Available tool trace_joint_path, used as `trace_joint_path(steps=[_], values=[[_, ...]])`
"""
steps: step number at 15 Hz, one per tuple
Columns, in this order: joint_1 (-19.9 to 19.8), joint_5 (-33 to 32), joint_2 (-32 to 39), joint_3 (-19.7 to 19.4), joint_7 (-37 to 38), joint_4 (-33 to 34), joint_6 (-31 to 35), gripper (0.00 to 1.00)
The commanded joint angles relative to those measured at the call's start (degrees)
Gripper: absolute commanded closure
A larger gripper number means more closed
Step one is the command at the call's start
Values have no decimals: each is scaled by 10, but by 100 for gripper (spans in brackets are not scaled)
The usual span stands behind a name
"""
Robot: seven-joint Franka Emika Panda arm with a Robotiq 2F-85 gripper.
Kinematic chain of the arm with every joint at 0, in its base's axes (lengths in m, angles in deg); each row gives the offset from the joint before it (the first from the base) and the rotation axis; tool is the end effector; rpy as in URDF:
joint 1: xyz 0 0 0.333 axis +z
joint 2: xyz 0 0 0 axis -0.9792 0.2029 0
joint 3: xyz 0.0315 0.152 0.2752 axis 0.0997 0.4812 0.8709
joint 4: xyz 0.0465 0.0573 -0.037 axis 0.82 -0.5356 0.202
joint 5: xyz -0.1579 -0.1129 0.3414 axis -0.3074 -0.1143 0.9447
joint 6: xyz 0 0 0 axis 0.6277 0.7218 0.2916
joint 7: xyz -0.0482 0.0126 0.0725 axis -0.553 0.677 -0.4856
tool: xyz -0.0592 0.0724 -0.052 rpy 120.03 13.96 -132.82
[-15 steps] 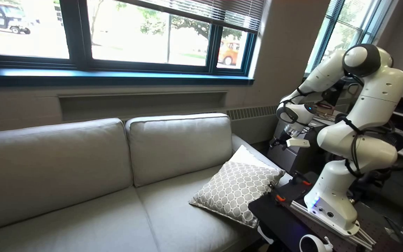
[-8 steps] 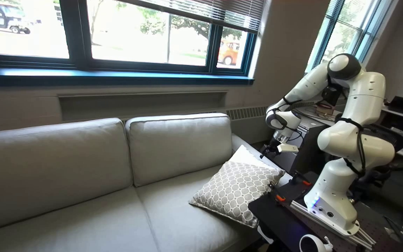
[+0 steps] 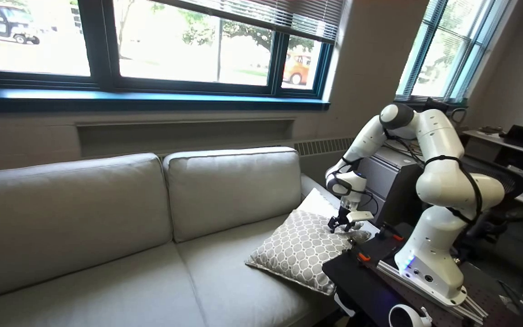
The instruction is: Move the pillow in the middle of the couch to the right side
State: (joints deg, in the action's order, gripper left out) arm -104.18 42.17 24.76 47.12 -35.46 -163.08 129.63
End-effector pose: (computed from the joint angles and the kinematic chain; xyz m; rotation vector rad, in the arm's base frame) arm 0.3739 -0.0729 -0.0037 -3.0694 0.3257 0.0487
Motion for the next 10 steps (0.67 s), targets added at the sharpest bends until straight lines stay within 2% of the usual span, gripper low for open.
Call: trace_joint_path(steps=[1,2,3,4,10], values=[[43,23,123,-51,-27,107,2,0],[53,21,137,-64,-27,117,3,25],[48,20,150,-60,-34,128,11,25],[54,30,151,-67,-37,128,-1,31],[12,44,92,-9,-53,89,0,76]])
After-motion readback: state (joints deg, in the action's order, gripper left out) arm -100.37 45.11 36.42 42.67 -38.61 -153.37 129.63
